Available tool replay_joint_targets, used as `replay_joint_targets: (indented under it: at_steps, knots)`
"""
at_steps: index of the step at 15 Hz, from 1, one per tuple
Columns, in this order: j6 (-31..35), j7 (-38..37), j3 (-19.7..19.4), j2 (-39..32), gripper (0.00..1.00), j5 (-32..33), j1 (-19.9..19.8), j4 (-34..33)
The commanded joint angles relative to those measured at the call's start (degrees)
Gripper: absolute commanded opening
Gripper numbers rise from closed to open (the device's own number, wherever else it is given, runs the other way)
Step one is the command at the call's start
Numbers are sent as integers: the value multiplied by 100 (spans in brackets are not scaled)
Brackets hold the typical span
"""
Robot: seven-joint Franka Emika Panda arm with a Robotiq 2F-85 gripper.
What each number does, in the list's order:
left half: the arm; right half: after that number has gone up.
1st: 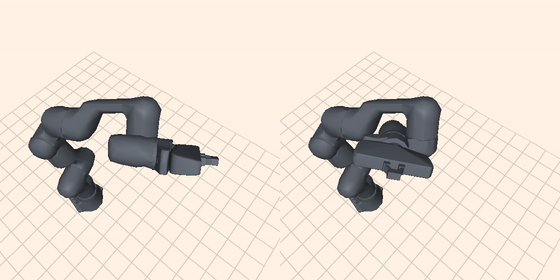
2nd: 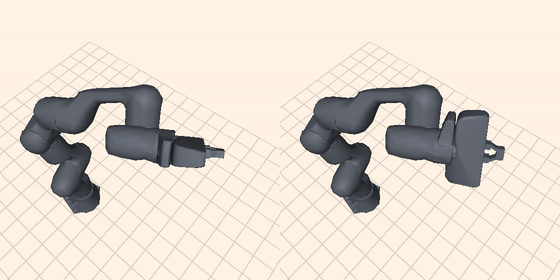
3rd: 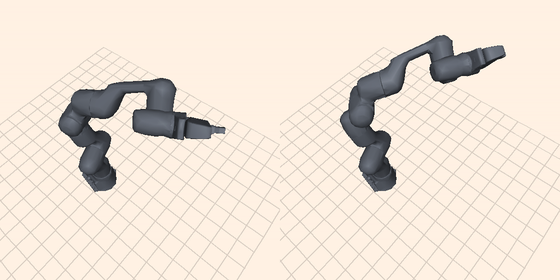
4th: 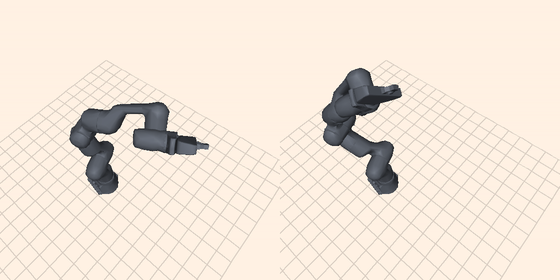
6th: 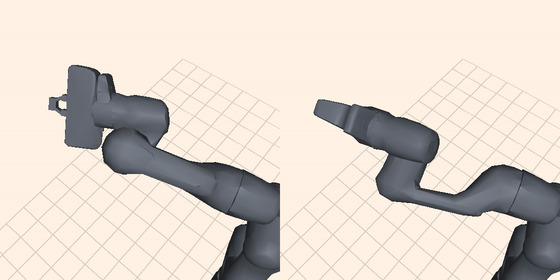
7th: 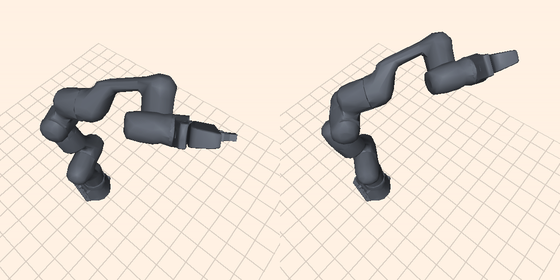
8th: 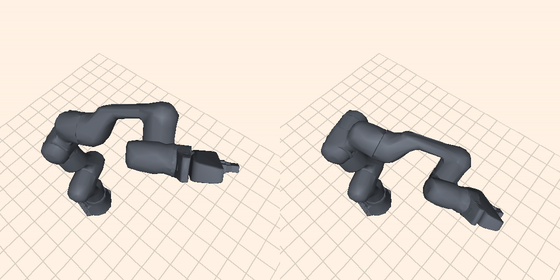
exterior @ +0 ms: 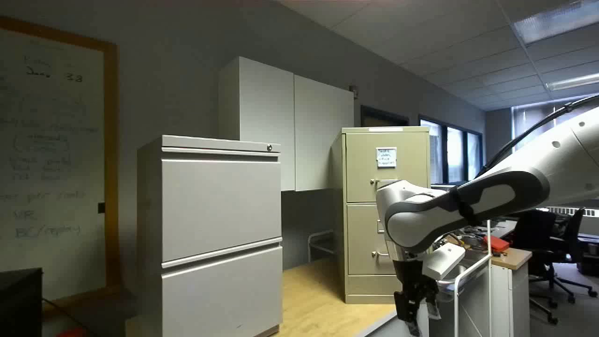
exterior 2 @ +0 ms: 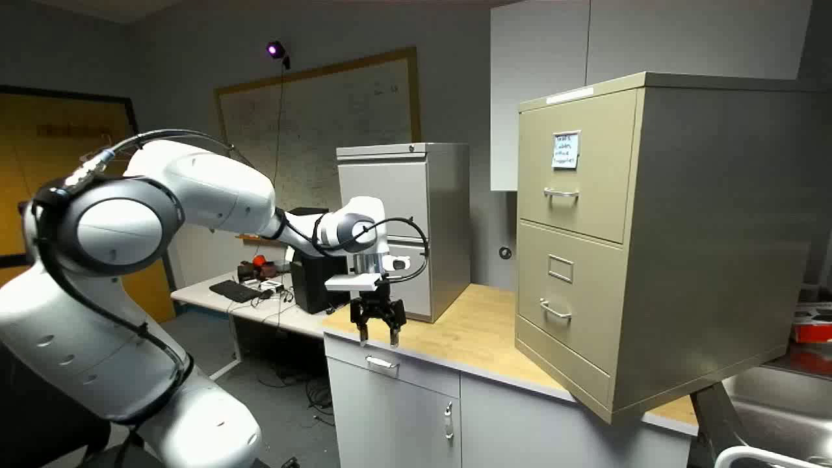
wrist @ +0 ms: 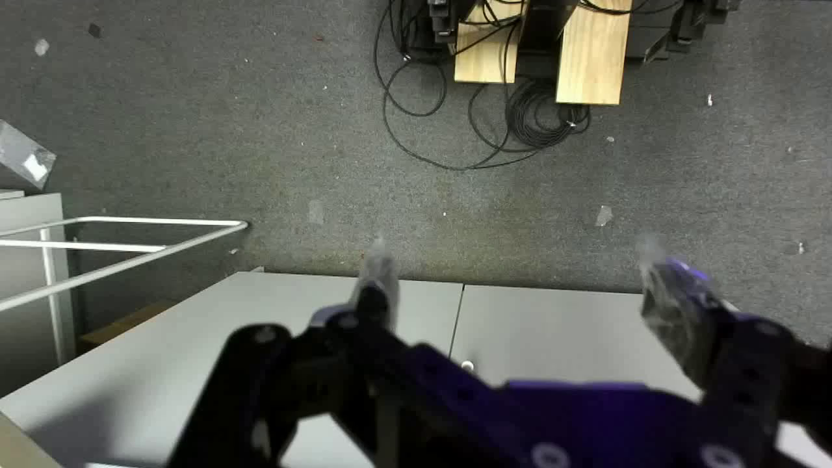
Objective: Open the bottom drawer of the right cabinet
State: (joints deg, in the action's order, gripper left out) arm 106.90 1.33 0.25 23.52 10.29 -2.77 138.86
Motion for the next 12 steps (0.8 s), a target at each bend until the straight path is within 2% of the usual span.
replay_joint_targets:
  at_steps: [1,10,12]
  knots:
    - [-1,-15,-40,-2,100,14,46,-11]
    - [8,-15,-40,0,100,14,46,-17]
    - [34,-26,-39,-145,100,129,4,-191]
